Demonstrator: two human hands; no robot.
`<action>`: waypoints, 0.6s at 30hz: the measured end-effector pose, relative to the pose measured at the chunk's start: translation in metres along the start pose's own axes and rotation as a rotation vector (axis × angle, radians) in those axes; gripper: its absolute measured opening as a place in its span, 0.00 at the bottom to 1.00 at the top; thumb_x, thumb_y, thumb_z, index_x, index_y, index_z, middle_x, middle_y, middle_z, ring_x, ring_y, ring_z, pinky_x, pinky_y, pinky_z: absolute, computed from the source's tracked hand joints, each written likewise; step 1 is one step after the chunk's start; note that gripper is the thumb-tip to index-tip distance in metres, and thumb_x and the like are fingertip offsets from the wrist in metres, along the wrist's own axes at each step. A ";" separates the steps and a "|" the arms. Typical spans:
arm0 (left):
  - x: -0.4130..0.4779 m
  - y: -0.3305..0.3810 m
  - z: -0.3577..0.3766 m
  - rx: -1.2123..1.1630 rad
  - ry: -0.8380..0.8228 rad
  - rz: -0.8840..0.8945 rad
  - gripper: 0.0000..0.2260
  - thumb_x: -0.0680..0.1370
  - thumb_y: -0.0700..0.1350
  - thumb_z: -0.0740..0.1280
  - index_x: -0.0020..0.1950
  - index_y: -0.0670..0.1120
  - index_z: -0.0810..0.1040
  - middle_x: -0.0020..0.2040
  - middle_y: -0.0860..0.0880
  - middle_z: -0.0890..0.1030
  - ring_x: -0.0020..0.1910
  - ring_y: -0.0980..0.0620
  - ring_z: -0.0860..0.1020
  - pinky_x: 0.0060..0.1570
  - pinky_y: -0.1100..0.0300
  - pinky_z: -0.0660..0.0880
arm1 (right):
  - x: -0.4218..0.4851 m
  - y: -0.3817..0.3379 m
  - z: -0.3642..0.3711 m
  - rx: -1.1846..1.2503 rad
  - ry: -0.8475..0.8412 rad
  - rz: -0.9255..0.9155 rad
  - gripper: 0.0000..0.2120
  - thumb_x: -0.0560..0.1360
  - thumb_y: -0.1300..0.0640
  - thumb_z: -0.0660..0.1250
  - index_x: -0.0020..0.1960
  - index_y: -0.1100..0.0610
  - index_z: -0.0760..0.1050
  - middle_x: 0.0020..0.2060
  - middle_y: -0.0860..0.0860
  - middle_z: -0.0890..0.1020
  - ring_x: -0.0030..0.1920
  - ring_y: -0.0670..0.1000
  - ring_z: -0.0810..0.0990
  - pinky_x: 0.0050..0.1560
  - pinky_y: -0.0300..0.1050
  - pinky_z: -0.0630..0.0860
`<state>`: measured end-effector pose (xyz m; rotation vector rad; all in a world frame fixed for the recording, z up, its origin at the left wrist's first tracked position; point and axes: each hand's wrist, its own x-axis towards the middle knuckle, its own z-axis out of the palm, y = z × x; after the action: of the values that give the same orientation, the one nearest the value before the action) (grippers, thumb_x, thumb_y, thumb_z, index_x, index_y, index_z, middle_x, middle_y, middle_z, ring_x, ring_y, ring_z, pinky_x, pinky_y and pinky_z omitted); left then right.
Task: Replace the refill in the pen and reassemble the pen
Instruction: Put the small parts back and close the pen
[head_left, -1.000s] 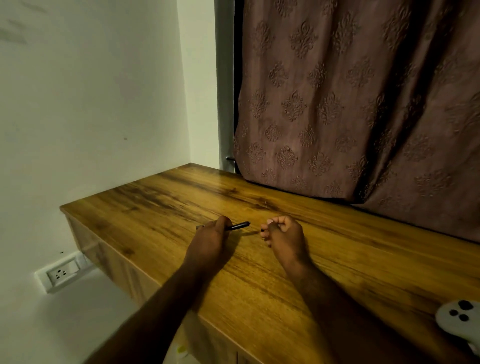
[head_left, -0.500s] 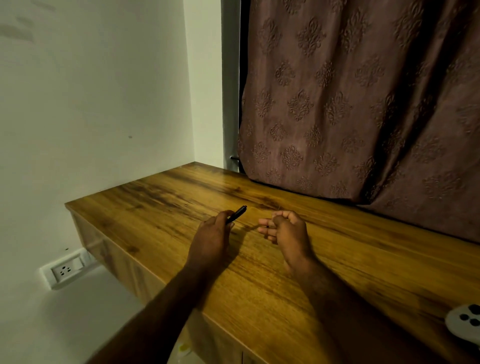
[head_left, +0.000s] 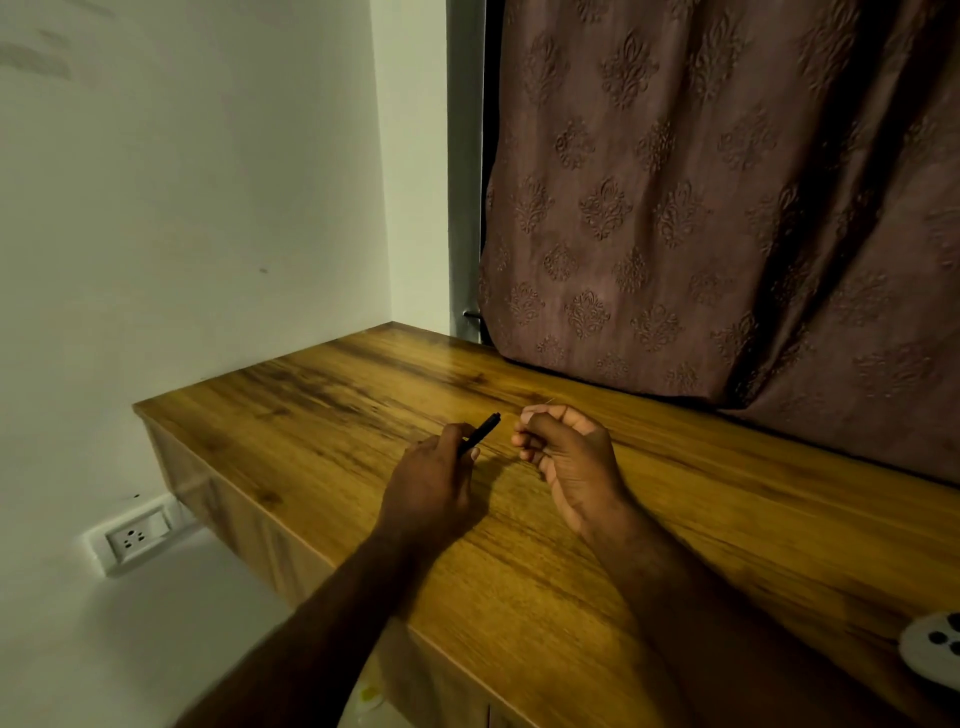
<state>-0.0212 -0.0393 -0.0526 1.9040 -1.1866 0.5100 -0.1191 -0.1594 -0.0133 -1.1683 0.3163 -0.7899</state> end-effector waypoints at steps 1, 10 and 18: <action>0.000 0.000 0.000 0.005 -0.010 0.006 0.27 0.76 0.62 0.49 0.61 0.45 0.73 0.46 0.45 0.81 0.43 0.45 0.78 0.42 0.53 0.75 | -0.001 0.000 0.002 -0.003 -0.016 0.002 0.03 0.74 0.67 0.67 0.44 0.62 0.79 0.34 0.55 0.80 0.33 0.48 0.79 0.34 0.41 0.73; 0.000 -0.010 0.007 0.086 -0.036 0.023 0.14 0.79 0.52 0.57 0.63 0.50 0.71 0.50 0.47 0.82 0.47 0.46 0.78 0.45 0.50 0.77 | 0.001 0.003 -0.001 -0.066 0.009 -0.012 0.02 0.75 0.64 0.68 0.47 0.60 0.79 0.40 0.53 0.81 0.38 0.47 0.78 0.33 0.38 0.71; 0.000 -0.010 0.008 0.108 -0.016 0.057 0.12 0.80 0.48 0.60 0.62 0.48 0.72 0.50 0.46 0.82 0.46 0.45 0.78 0.45 0.50 0.76 | 0.001 0.006 -0.001 -0.095 -0.027 0.002 0.04 0.76 0.63 0.68 0.49 0.62 0.79 0.38 0.52 0.80 0.37 0.46 0.78 0.32 0.37 0.72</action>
<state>-0.0124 -0.0437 -0.0615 1.9726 -1.2488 0.6011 -0.1170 -0.1599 -0.0185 -1.2669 0.3356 -0.7629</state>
